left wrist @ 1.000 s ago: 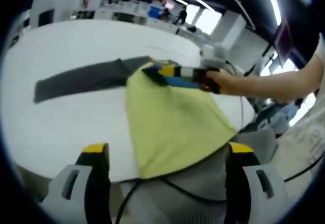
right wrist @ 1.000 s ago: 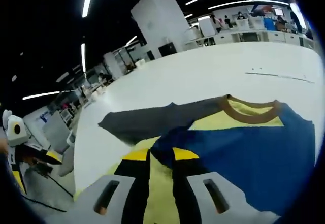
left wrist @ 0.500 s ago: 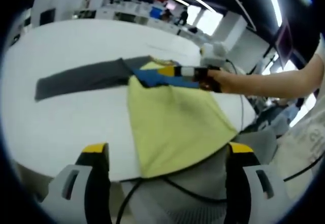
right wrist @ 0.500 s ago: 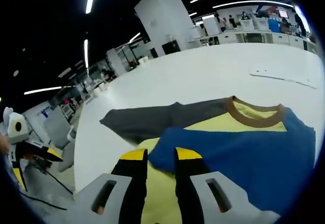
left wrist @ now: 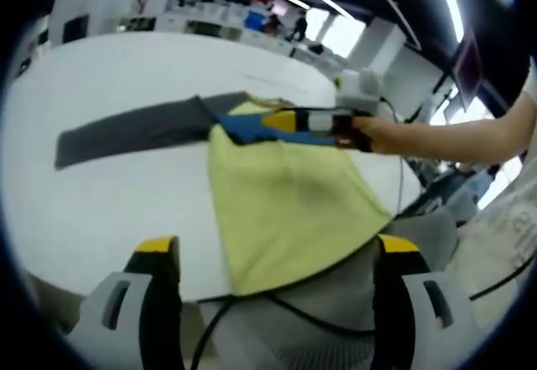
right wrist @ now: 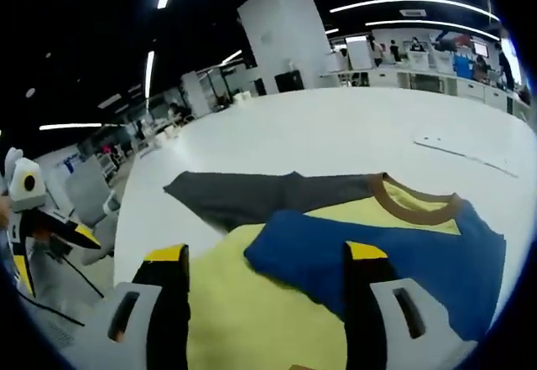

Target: Fold the garment on the visible template until the final outline fits inside the template.

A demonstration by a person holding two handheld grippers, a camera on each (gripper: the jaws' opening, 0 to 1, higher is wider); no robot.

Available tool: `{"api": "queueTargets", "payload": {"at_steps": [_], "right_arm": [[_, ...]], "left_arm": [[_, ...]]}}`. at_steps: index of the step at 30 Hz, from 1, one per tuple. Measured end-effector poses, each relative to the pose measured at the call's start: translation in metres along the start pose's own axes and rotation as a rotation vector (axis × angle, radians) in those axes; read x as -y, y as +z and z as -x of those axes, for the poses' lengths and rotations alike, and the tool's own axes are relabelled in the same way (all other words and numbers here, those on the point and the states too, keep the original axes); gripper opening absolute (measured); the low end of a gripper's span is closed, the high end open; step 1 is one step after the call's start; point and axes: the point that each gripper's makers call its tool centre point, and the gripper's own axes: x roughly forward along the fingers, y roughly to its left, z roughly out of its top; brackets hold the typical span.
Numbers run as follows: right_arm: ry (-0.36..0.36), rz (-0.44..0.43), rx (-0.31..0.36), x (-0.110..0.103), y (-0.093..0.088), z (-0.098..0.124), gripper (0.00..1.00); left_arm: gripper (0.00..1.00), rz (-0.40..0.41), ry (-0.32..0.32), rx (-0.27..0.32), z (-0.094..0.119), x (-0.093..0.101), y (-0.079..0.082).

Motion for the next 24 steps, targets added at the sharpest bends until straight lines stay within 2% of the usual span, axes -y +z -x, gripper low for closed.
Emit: {"api": "queueTargets", "payload": {"at_steps": [3, 4, 7, 9, 14, 24], "right_arm": [[-0.010, 0.022, -0.010, -0.002, -0.003, 0.005, 0.98], [-0.010, 0.023, -0.005, -0.003, -0.003, 0.008, 0.99], [-0.003, 0.017, 0.010, -0.007, -0.001, 0.018, 1.00], [-0.017, 0.064, 0.032, -0.003, 0.003, 0.024, 1.00], [-0.023, 0.060, 0.047, -0.005, 0.007, 0.041, 1.00], [-0.048, 0.086, 0.035, -0.009, 0.006, 0.076, 1.00]], "left_arm": [[0.92, -0.004, -0.008, 0.001, -0.001, 0.002, 0.001], [0.92, -0.007, -0.009, 0.000, -0.002, 0.002, 0.000], [0.92, -0.013, -0.011, -0.004, -0.002, 0.003, -0.001], [0.92, -0.013, -0.015, -0.002, -0.001, 0.003, -0.001], [0.92, -0.022, -0.025, -0.004, -0.002, 0.004, -0.003], [0.92, -0.053, -0.059, -0.009, -0.010, 0.012, 0.000]]}}
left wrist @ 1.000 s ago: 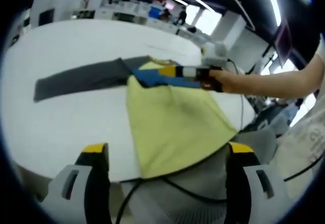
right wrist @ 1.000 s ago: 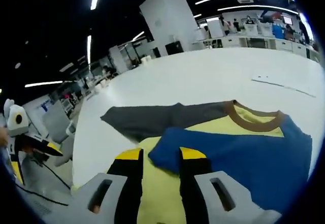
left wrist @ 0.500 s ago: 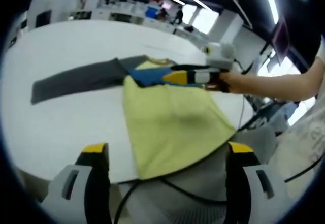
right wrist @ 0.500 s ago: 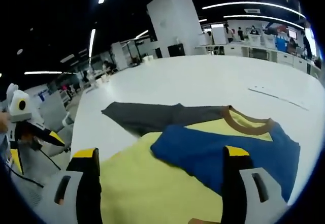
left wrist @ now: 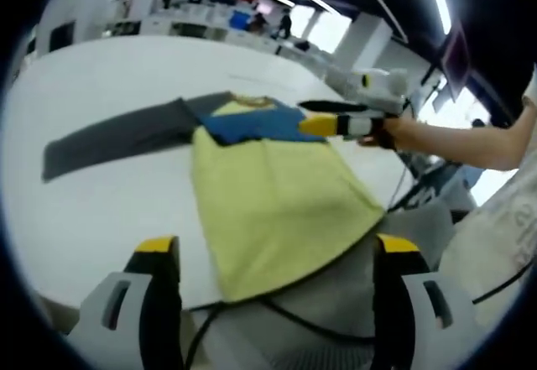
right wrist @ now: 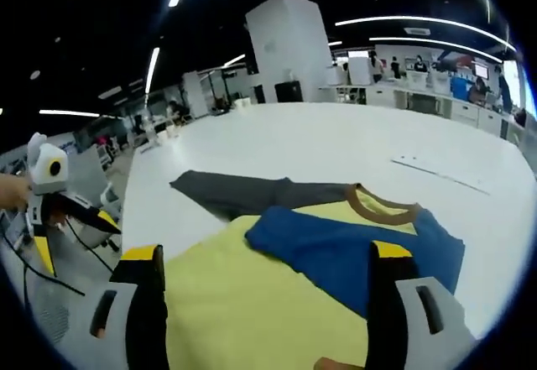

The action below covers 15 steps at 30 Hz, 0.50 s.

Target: Fold the garment on the visible template until the final outline fits inside the template.

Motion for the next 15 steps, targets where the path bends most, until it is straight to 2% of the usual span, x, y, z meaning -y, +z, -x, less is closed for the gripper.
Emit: {"api": "queueTargets", "payload": {"at_steps": [6, 9, 15], "right_arm": [[-0.011, 0.004, 0.003, -0.003, -0.006, 0.024, 1.00], [-0.029, 0.004, -0.019, 0.000, -0.017, 0.033, 1.00], [-0.046, -0.012, -0.019, -0.001, -0.023, 0.046, 1.00]], "left_arm": [[0.92, -0.017, -0.023, -0.007, -0.004, 0.005, 0.000], [0.92, -0.029, -0.033, -0.017, -0.006, 0.008, -0.001], [0.92, -0.053, -0.045, -0.025, -0.006, 0.011, 0.001]]}}
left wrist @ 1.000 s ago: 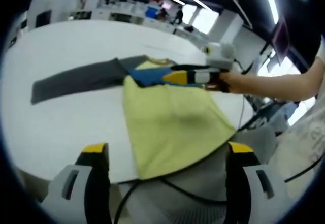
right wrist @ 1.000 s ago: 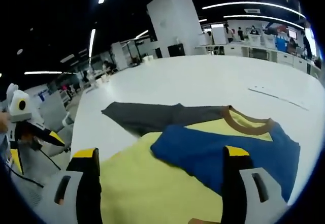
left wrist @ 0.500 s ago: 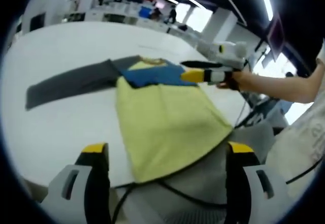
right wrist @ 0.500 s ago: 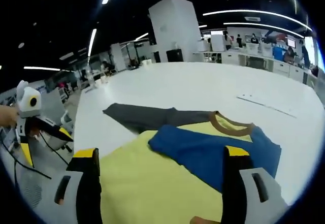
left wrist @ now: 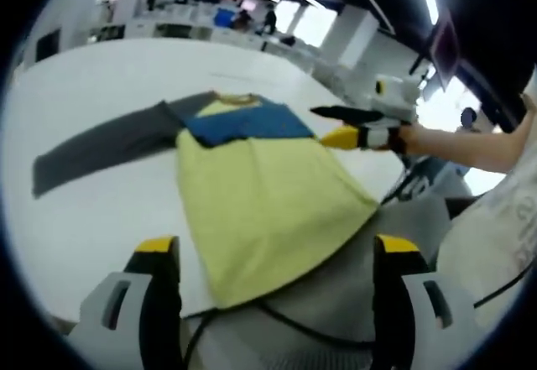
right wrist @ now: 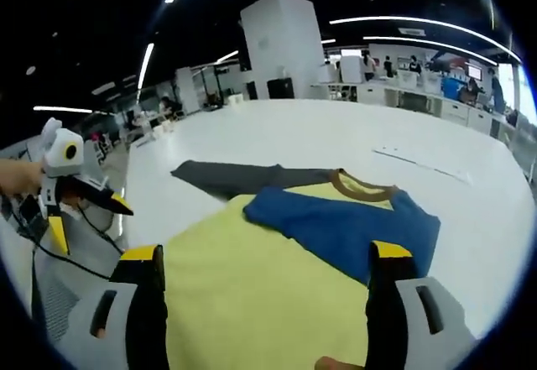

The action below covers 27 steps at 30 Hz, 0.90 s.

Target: Fold the garment on the visible template until the final outline fits inside the template.

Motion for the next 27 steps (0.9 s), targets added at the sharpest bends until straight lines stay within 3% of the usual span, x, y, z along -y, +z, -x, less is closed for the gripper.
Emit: {"api": "queueTargets", "payload": {"at_steps": [12, 27], "right_arm": [[-0.024, 0.000, 0.003, -0.005, -0.005, 0.035, 1.00], [-0.086, -0.078, -0.012, -0.012, -0.033, 0.084, 1.00]], "left_arm": [[0.91, -0.011, -0.002, -0.013, 0.000, -0.001, -0.001], [0.91, -0.002, 0.007, -0.013, 0.000, -0.006, -0.003]]}}
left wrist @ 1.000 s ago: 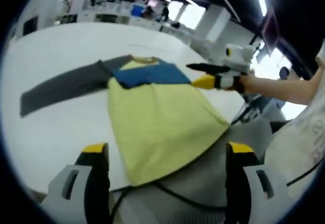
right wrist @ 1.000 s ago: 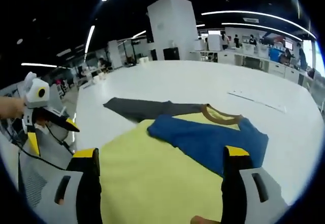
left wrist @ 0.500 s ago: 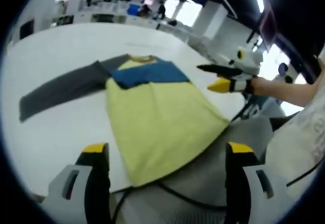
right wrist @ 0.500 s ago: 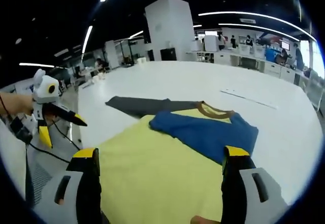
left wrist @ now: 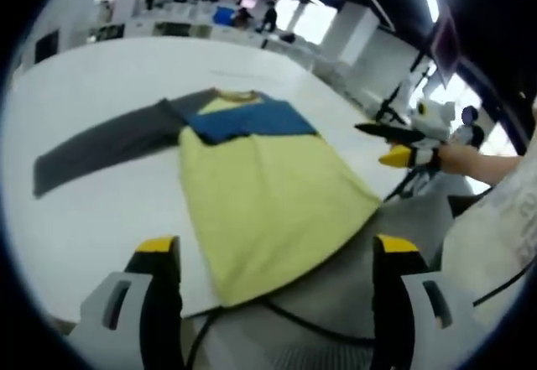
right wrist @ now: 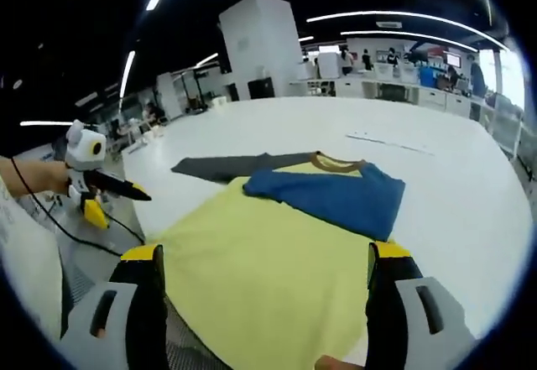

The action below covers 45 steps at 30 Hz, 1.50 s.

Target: Fold the garment on the visible template until the final outline fits inside the template.

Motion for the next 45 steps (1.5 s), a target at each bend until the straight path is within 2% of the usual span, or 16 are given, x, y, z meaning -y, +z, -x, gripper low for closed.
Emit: {"api": "queueTargets", "payload": {"at_steps": [6, 14, 23, 27, 32, 35, 39, 45], "right_arm": [[-0.017, -0.011, -0.017, -0.002, -0.014, 0.013, 1.00], [-0.041, -0.031, -0.025, -0.002, -0.023, 0.027, 1.00], [-0.049, -0.042, -0.037, -0.001, -0.029, 0.029, 1.00], [-0.050, -0.078, -0.025, -0.004, -0.029, 0.028, 1.00], [-0.045, -0.058, -0.035, -0.007, -0.032, 0.026, 1.00], [-0.036, -0.048, -0.051, -0.011, -0.038, 0.026, 1.00], [-0.014, -0.048, -0.062, -0.017, -0.042, 0.026, 1.00], [-0.006, -0.020, -0.067, -0.018, -0.041, 0.029, 1.00]], "left_arm": [[0.91, -0.002, -0.003, -0.005, -0.001, -0.001, -0.001], [0.91, 0.004, 0.001, -0.008, 0.000, -0.004, -0.003], [0.91, 0.013, 0.010, -0.004, 0.002, -0.009, -0.004], [0.91, 0.015, 0.009, -0.016, 0.002, -0.009, -0.009], [0.91, 0.033, 0.010, -0.015, 0.002, -0.011, -0.012], [0.91, 0.067, 0.013, -0.004, 0.002, -0.021, -0.012], [0.90, 0.109, 0.044, 0.015, 0.006, -0.044, -0.011], [0.90, 0.121, 0.088, 0.040, 0.016, -0.076, 0.002]]}}
